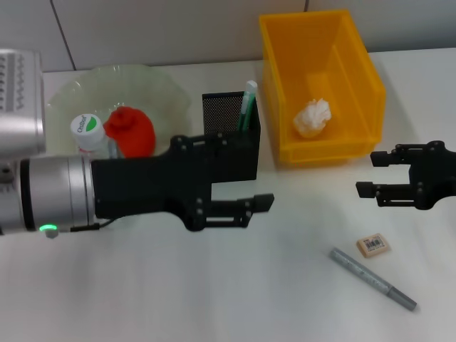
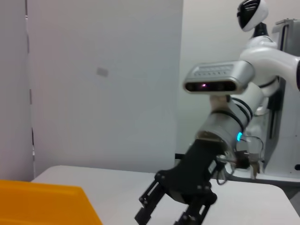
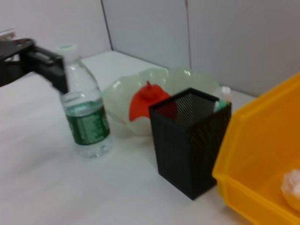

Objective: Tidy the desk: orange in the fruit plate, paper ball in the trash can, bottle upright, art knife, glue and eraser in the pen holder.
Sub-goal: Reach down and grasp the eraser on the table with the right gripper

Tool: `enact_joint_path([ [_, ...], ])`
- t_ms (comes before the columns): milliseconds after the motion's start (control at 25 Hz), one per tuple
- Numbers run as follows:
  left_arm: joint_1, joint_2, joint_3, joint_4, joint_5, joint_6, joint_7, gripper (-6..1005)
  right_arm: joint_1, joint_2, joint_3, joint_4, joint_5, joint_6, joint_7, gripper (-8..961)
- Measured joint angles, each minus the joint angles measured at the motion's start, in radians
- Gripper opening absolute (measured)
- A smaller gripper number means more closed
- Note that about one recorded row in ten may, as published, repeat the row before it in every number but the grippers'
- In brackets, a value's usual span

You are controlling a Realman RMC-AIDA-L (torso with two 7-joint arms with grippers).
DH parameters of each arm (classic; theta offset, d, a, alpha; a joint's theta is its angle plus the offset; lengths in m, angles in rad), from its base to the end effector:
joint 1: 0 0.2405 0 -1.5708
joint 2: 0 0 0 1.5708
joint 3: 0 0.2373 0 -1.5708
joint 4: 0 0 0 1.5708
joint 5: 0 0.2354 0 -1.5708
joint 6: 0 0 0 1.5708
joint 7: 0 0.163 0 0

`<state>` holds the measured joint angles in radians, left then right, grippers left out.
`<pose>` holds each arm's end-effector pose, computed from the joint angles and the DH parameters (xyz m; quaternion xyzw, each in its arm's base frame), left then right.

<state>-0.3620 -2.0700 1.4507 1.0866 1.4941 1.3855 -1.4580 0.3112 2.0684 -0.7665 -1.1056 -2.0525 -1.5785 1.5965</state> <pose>-0.1379 0.3281 -0.0410 -0.9586 -0.0478 -0.2744 0.0587 0.2856 0.3290 0.0679 -0.9385 0.2348 0.1364 0.2130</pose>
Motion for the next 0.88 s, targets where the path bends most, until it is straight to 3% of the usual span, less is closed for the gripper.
enact_joint_path([
  [320,-0.021,-0.005,0.010,-0.074,-0.002,0.003,0.055,785,0.040,0.007,-0.002,-0.122,-0.162,-0.036,0.246,687],
  [880,-0.036,-0.005,0.032,-0.104,-0.013,-0.001,0.078,785,0.065,0.008,-0.004,-0.249,-0.318,-0.136,0.452,687],
])
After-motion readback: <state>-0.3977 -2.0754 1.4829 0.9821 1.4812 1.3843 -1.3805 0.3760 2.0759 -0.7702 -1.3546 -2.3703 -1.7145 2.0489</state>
